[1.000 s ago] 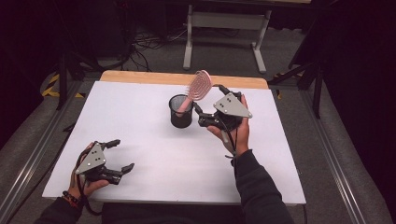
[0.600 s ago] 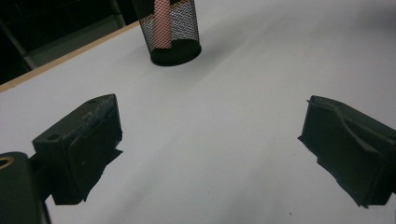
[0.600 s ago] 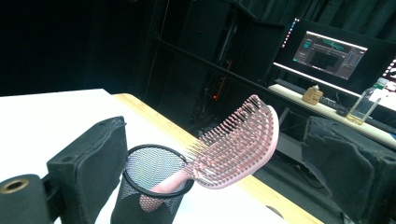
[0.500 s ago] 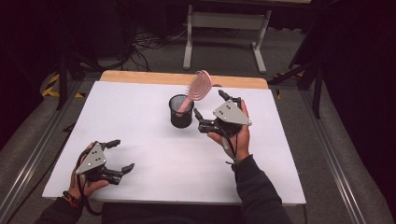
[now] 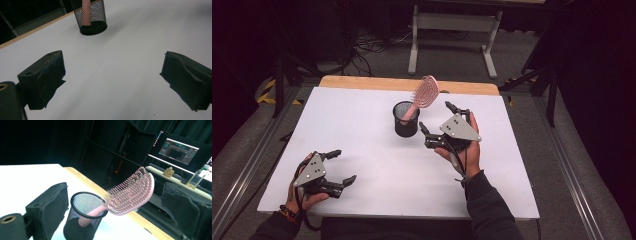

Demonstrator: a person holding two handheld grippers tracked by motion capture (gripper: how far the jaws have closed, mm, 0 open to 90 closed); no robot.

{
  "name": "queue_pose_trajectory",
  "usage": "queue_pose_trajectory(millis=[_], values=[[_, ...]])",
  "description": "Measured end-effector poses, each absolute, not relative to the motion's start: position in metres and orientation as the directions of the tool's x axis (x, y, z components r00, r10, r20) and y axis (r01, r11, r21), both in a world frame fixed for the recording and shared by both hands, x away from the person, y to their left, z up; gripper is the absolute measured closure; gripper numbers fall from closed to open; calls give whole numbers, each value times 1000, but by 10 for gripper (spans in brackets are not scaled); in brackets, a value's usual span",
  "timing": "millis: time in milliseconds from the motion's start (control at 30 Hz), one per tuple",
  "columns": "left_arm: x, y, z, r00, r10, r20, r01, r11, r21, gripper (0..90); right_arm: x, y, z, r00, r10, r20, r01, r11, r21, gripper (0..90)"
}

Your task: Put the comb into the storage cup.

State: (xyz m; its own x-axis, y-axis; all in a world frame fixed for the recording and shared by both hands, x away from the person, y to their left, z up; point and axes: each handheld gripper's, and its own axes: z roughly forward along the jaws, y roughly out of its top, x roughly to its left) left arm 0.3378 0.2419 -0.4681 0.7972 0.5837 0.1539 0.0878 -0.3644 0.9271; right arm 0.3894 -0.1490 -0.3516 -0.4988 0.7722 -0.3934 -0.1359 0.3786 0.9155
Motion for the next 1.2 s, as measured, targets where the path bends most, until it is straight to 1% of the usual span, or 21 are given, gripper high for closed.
queue_pose_trajectory(millis=[267, 467, 633, 1000, 1200], values=[[338, 242, -468, 797, 584, 153, 89, -365, 927, 59, 384, -152, -355, -488, 773, -405, -142, 387, 911, 81], [338, 242, -468, 797, 584, 154, 88, -365, 927, 59, 379, -155, -355, -487, 782, -389, -143, 368, 919, 82], [337, 243, -467, 796, 585, 155, 86, -362, 928, 58, 374, -156, -357, -483, 772, -413, -152, 390, 908, 81], [337, 243, -467, 795, 586, 158, 82, -361, 929, 58, 363, -171, -357, -471, 785, -401, -152, 376, 914, 82], [337, 243, -467, 796, 584, 156, 84, -362, 928, 58, 360, -175, -360, -472, 780, -411, -149, 389, 909, 82]])
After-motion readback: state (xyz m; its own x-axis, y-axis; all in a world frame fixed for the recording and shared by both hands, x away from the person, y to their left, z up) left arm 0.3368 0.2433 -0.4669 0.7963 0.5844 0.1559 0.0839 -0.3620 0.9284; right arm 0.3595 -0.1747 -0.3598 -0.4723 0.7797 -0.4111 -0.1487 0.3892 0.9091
